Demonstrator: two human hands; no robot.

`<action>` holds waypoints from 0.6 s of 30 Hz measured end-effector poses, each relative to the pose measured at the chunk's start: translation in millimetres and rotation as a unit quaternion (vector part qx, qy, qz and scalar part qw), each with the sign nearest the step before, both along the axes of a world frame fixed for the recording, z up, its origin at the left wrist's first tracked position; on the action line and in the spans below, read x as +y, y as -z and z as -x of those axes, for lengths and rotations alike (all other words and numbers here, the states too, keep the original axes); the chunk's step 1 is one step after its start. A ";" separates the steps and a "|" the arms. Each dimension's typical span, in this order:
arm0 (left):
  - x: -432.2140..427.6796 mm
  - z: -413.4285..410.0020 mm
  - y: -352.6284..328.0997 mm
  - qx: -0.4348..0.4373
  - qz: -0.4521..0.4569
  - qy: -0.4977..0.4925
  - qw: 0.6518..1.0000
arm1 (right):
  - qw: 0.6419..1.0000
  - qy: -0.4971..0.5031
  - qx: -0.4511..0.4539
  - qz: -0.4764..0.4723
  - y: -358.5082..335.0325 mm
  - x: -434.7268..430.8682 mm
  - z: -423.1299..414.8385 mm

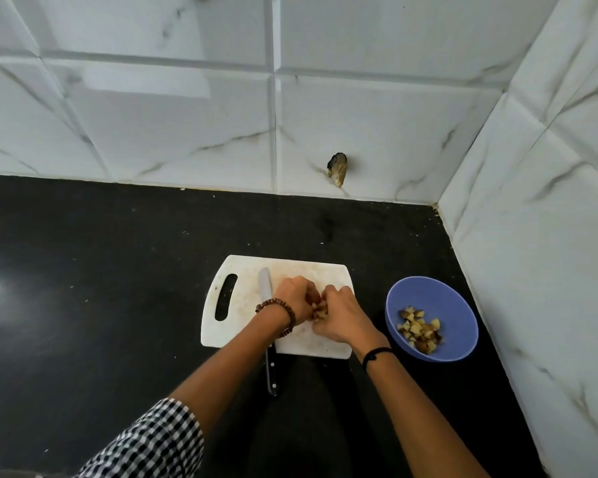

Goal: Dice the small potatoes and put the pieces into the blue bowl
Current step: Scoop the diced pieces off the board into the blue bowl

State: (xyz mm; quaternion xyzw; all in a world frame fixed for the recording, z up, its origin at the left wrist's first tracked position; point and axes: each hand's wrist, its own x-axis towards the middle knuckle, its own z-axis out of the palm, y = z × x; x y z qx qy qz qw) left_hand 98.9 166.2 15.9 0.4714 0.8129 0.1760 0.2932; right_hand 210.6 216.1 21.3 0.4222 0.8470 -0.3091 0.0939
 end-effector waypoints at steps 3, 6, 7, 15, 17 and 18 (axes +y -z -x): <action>-2.3 -2.1 -5.4 0.003 -0.005 -0.002 1.000 | 1.000 0.000 0.001 -0.013 -4.2 -4.1 7.4; -7.3 2.4 -2.5 -0.082 -0.019 -0.064 0.994 | 1.000 0.013 0.021 -0.006 -5.5 -3.6 6.7; -9.9 4.0 -1.9 -0.114 -0.023 -0.084 0.990 | 0.999 0.026 0.035 -0.002 -4.4 -3.5 3.9; -21.4 9.9 -7.1 -0.268 -0.018 -0.138 0.953 | 0.977 0.124 0.130 0.112 -8.4 -4.0 -13.9; -22.1 8.1 -11.6 -0.278 -0.018 -0.138 0.950 | 0.973 0.131 0.142 0.127 -12.3 -4.3 -16.1; -22.5 7.0 -14.9 -0.279 -0.021 -0.136 0.950 | 0.971 0.132 0.150 0.132 -15.5 -4.4 -17.0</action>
